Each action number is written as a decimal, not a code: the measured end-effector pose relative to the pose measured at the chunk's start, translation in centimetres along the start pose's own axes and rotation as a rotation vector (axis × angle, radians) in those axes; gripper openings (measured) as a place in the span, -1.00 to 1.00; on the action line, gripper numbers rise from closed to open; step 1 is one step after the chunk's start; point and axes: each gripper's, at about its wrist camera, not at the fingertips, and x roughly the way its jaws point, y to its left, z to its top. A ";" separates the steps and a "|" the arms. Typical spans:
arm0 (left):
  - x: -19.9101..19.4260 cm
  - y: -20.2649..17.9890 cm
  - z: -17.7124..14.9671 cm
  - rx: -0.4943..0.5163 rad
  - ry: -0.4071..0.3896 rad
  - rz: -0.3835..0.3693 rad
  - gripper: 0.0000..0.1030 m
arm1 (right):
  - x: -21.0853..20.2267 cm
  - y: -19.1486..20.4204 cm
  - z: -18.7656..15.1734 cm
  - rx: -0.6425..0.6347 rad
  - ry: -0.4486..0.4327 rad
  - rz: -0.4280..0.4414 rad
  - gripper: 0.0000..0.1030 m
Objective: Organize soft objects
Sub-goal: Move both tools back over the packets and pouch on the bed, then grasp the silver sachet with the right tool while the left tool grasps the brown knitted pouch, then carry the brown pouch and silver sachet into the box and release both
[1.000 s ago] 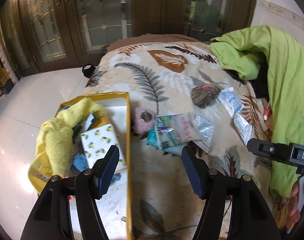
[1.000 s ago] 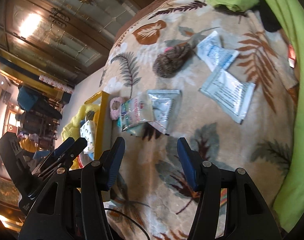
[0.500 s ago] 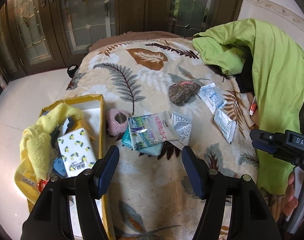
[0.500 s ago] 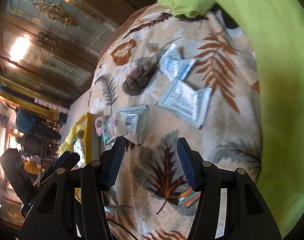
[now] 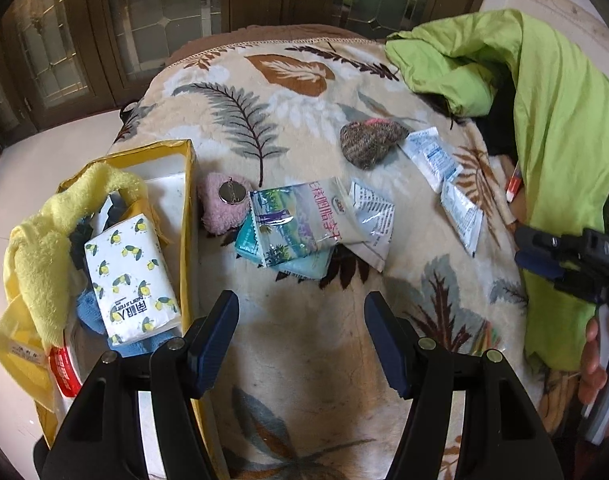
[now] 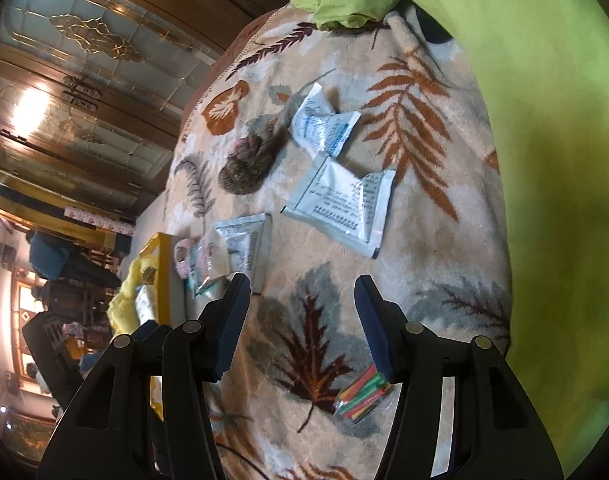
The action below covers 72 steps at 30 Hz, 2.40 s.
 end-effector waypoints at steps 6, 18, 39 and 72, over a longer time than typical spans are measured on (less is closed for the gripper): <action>0.7 0.7 -0.3 -0.020 0.026 -0.022 0.27 | 2.5 -0.8 2.3 0.055 -0.023 -0.114 0.25; 0.7 3.2 -0.3 -0.078 0.042 -0.053 0.27 | 5.5 3.0 5.8 -0.385 0.064 -0.170 0.25; 5.2 -3.3 10.5 0.174 0.060 -0.152 0.37 | 9.2 2.6 5.4 -0.679 0.212 -0.308 -0.22; 10.9 -5.0 13.6 0.191 0.097 -0.083 -0.03 | 8.0 0.7 6.0 -0.504 0.179 -0.255 -0.18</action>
